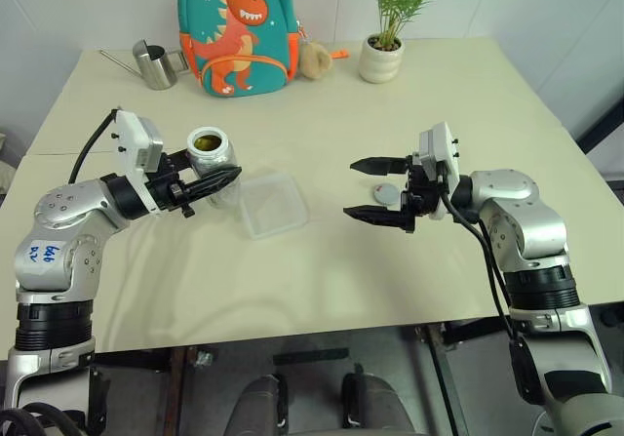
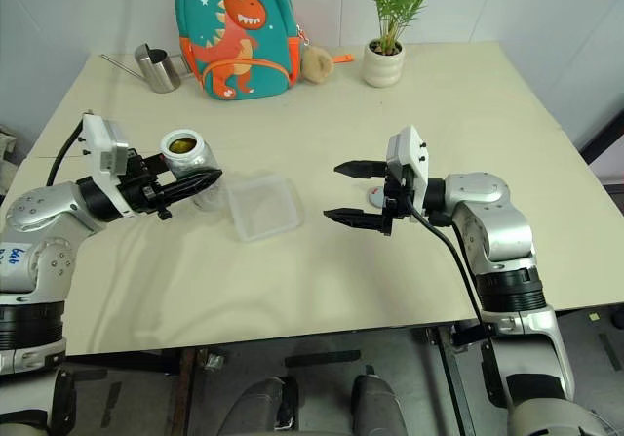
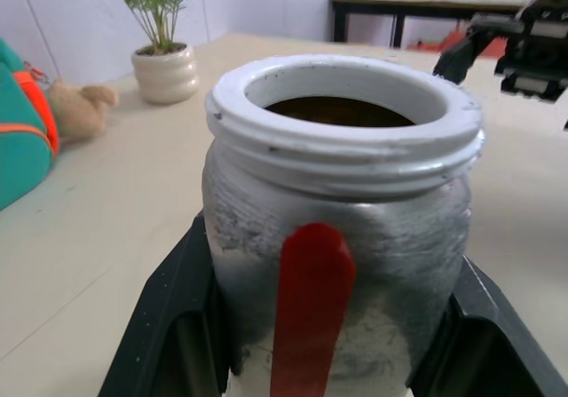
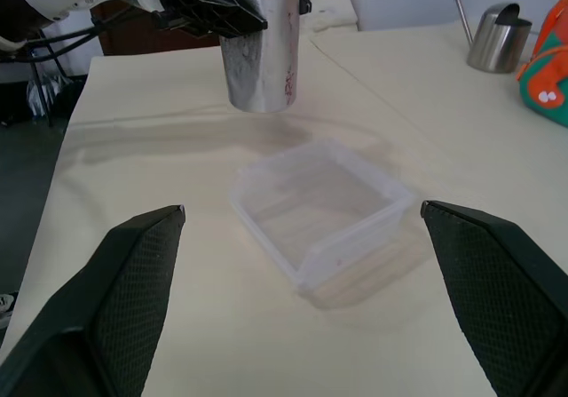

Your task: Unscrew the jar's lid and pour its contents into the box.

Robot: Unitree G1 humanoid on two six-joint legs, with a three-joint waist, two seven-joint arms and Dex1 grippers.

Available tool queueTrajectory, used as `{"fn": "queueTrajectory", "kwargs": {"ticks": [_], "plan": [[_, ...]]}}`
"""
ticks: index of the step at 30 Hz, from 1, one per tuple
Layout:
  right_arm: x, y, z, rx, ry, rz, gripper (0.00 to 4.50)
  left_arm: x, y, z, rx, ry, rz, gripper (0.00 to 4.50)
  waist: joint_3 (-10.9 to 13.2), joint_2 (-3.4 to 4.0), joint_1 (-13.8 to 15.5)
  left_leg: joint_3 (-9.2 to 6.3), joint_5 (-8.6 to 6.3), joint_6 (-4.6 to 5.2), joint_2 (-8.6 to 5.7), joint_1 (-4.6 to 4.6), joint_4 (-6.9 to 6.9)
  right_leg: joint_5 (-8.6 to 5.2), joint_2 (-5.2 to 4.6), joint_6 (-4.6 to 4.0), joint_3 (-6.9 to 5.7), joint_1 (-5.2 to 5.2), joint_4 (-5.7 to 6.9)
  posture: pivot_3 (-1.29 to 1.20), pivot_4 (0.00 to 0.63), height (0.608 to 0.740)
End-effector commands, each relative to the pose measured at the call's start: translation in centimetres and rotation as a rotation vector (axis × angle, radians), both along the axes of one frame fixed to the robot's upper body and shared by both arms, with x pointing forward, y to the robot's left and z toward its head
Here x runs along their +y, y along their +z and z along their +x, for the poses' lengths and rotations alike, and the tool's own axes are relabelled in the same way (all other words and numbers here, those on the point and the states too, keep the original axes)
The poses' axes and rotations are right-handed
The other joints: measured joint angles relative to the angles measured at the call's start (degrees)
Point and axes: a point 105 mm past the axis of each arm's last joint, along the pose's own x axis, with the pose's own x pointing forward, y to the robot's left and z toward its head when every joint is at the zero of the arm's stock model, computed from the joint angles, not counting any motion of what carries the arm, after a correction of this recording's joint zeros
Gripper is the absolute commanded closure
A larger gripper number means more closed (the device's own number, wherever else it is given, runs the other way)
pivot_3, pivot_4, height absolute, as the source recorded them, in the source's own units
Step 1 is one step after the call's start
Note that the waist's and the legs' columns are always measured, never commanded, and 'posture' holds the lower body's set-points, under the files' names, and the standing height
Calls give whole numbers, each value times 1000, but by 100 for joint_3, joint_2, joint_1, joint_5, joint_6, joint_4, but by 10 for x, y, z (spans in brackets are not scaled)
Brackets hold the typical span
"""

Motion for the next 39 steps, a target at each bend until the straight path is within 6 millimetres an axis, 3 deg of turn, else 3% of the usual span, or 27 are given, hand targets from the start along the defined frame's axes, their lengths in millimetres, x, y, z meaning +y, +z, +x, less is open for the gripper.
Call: {"fn": "queueTrajectory", "kwargs": {"ticks": [1, 6, 10, 16, 23, 25, 39], "plan": [[-1, 2, -4, -10, -24, 31, 19, 1, 4, 15, -118, 93, 181, 2578, 0, 0, 56, 2, 0, 0, -2, 0, 0, 0, 0, 0, 0, 0, 0, 0, 150, 740], [-2, -3, -4, -4, -61, 54, 19, -2, 1, 30, -358, 186, 416, 2578, 0, 0, 86, 8, -3, 7, -5, -2, 0, 1, -3, 1, 2, -1, -4, 0, 150, 740], [-4, -8, -3, 4, -82, 55, 19, -9, 6, 44, -714, 288, 757, 2578, 0, -1, 100, 10, -3, 7, -5, -3, 0, 1, -3, 1, 0, -2, -5, 0, 150, 740], [-5, -12, -1, 11, -100, 70, 19, -31, 0, 45, -1206, 169, 1165, 2578, 2, -4, 106, 14, -6, 14, -9, -3, -4, 3, -9, 5, 0, -4, -3, 0, 150, 740], [-3, -14, 0, 11, -109, 82, 19, -37, -13, 53, -1422, 103, 1303, 2578, 1, -5, 100, 30, -11, 21, -7, -12, -9, 3, -10, 6, -2, -30, 7, 0, 150, 740], [-2, -14, 1, 5, -116, 86, 19, -40, 3, 55, -1664, 219, 1384, 2578, 1, -5, 106, 34, -10, 22, -7, -26, -5, 3, -12, 6, -3, -45, 14, 0, 150, 740], [1, -18, 3, 28, -125, 118, 19, -45, 13, 48, -1798, 145, 1397, 2578, -6, -17, 99, 46, -7, 29, -4, -80, 48, 3, -17, 7, -7, -95, 44, 0, 150, 740]]}}
